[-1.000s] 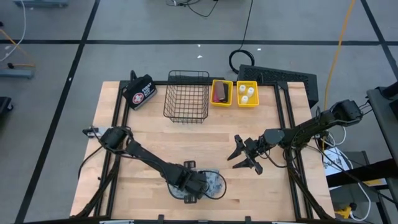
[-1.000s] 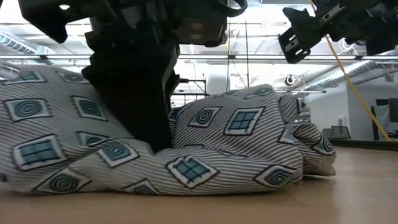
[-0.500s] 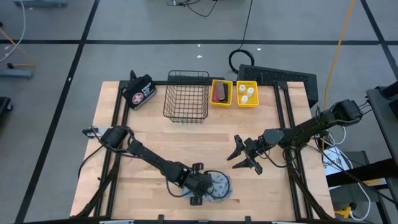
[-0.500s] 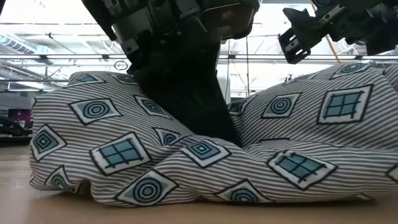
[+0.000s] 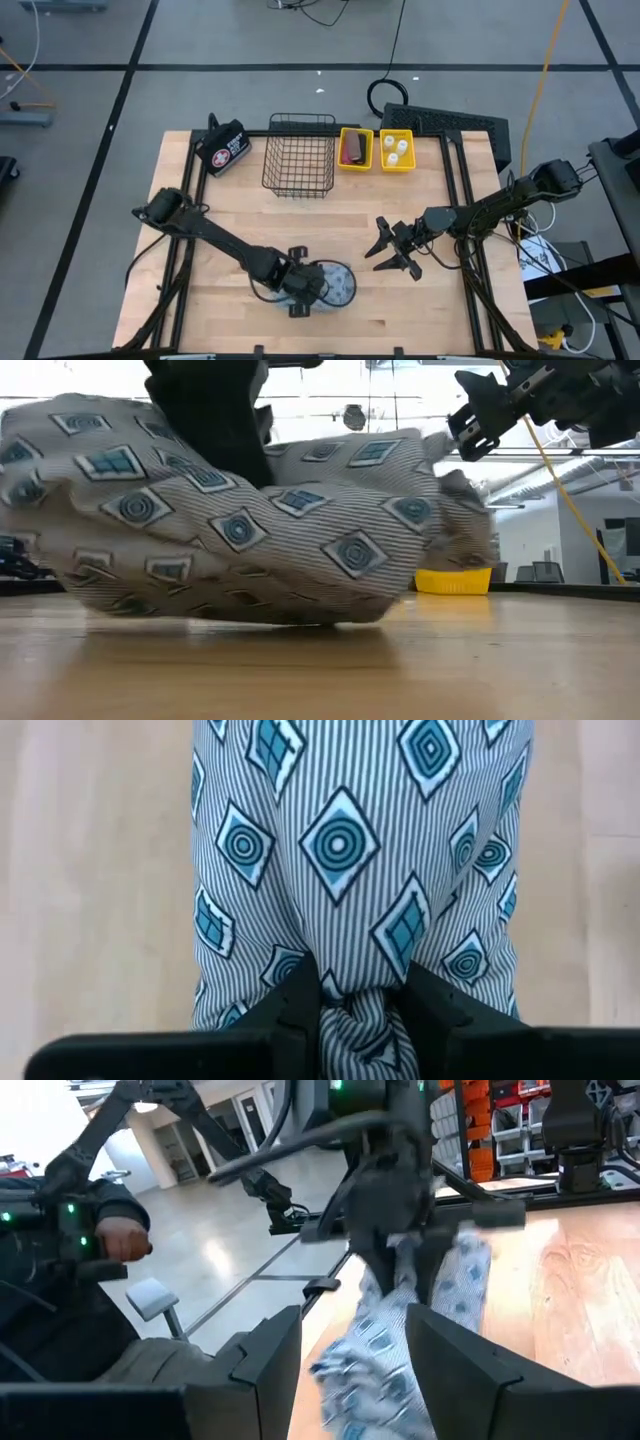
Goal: Pick & Place Medicine items
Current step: Put the blue patient gown into the wire basket
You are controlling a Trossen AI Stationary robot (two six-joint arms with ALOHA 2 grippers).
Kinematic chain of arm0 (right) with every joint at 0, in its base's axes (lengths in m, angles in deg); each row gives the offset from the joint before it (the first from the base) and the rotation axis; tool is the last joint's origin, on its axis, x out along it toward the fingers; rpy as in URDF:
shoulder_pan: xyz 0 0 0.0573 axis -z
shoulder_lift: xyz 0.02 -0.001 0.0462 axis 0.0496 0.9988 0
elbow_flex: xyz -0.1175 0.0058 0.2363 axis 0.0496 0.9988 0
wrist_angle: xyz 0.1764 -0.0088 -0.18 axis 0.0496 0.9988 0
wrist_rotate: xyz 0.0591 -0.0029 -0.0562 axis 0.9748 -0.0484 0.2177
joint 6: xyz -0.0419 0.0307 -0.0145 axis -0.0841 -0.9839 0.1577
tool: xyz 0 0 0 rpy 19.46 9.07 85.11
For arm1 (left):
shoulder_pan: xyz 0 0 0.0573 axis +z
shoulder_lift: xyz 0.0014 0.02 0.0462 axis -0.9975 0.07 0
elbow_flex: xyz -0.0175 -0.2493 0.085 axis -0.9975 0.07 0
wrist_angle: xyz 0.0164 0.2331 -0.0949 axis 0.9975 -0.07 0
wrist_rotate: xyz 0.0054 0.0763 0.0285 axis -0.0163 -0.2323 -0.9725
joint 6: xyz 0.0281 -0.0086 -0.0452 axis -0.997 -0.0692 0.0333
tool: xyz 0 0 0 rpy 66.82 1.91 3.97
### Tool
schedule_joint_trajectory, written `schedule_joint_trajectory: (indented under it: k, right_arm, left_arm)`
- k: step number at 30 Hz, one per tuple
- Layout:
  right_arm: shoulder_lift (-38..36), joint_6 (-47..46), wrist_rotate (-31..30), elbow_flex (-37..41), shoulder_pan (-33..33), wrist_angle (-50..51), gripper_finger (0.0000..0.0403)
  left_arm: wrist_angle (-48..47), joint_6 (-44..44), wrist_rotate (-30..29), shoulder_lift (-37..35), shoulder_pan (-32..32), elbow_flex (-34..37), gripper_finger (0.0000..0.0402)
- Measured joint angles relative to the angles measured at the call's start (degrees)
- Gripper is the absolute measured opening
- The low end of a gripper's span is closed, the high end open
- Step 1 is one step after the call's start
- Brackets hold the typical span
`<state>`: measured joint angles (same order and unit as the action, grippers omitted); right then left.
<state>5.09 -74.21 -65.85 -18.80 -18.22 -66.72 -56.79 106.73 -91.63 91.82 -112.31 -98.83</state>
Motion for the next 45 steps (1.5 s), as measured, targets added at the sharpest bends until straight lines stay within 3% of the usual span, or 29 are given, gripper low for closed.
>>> schedule_joint_trajectory:
  k: [12, 27, 33, 45]
  right_arm:
    - [0.00, -0.02, 0.02, 0.00, 0.00, 0.01, 0.0169]
    - [0.00, -0.74, 0.02, 0.00, 0.01, -0.30, 0.0169]
    - [0.00, -0.72, 0.02, 0.00, 0.00, -0.47, 0.0169]
    - [0.00, -0.44, 0.00, 0.00, 0.02, -0.58, 0.0169]
  left_arm:
    - [-2.15, 2.04, -4.00, -5.22, -0.17, -0.11, 0.0084]
    - [-9.67, 7.24, -17.83, -20.68, 3.75, -0.22, 0.0084]
    - [-9.11, 5.27, -24.26, -25.98, 9.82, -0.22, 0.0084]
    - [-5.45, -2.42, -26.62, -28.23, 29.51, -0.24, 0.0084]
